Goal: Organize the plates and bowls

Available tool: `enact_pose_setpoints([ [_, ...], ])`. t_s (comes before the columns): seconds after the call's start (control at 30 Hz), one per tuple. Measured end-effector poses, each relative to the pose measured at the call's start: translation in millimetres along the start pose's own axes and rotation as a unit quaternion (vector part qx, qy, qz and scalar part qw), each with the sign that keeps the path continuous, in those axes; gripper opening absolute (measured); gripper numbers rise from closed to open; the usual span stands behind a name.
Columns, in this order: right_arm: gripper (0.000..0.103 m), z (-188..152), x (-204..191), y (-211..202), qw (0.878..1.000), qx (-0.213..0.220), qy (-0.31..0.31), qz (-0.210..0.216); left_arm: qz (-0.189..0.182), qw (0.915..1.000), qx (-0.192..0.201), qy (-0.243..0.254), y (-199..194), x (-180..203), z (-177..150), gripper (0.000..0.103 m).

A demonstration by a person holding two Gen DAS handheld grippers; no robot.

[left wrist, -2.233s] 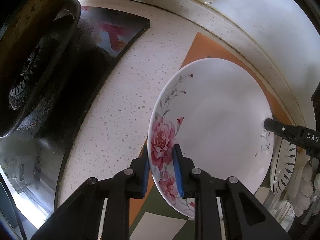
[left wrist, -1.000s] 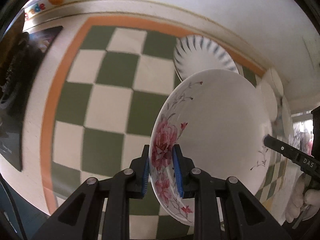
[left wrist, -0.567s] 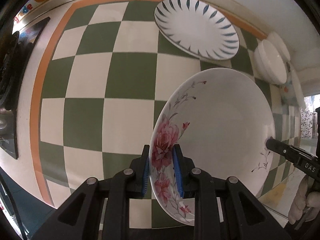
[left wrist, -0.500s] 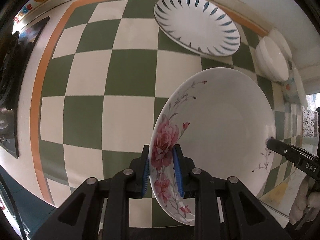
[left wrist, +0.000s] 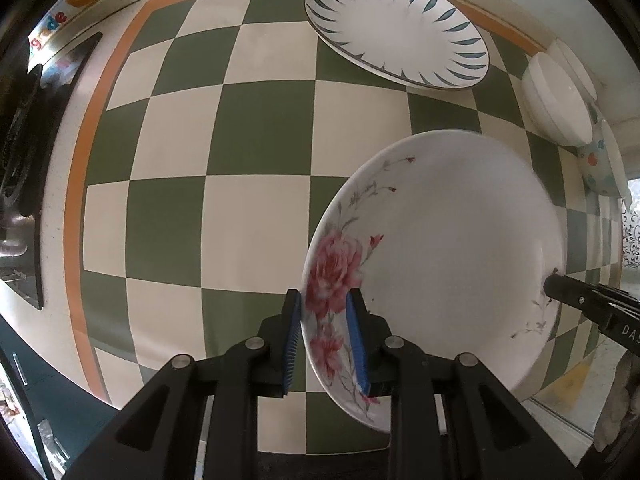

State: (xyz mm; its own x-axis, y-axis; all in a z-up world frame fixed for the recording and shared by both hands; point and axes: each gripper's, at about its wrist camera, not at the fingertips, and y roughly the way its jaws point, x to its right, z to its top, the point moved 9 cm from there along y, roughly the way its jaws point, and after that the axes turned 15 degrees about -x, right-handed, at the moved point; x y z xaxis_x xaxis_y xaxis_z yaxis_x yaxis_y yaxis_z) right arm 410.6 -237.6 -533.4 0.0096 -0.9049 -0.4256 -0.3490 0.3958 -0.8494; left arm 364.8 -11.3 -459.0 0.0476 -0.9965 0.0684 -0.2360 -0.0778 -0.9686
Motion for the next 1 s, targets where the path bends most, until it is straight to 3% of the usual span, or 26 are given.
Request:
enact_pose_setpoints([
  [0.27,0.011,-3,4,-6,0.999,-0.025,0.02,-0.015,-0.019,0.9997,0.005,-0.014,-11,-3,5,0.021],
  [0.4,0.012,10,-10,-42,1.0,0.008,0.016,0.012,-0.043,0.9981,0.028,-0.035,-39,-12,22,0.021],
  [0.47,0.019,23,-20,-62,0.999,0.027,0.011,0.027,-0.056,0.9966,0.04,-0.046,-54,-16,42,0.026],
  [0.53,0.038,44,-32,-79,0.998,0.041,0.011,0.049,-0.061,0.9957,0.046,-0.052,-65,-20,65,0.028],
  [0.57,0.041,61,-38,-90,0.997,0.053,0.012,0.059,-0.066,0.9953,0.047,-0.053,-69,-23,78,0.028],
  [0.73,0.041,132,-42,-105,0.996,0.07,0.02,0.051,-0.081,0.9944,0.036,-0.057,-75,-30,148,0.028],
  [0.87,0.041,198,-31,-94,0.997,0.06,0.036,0.019,-0.085,0.995,0.008,-0.052,-56,-33,181,0.028],
  [1.0,0.041,234,-21,-74,0.998,0.036,0.041,-0.009,-0.083,0.9951,-0.02,-0.049,-32,-32,201,0.028],
])
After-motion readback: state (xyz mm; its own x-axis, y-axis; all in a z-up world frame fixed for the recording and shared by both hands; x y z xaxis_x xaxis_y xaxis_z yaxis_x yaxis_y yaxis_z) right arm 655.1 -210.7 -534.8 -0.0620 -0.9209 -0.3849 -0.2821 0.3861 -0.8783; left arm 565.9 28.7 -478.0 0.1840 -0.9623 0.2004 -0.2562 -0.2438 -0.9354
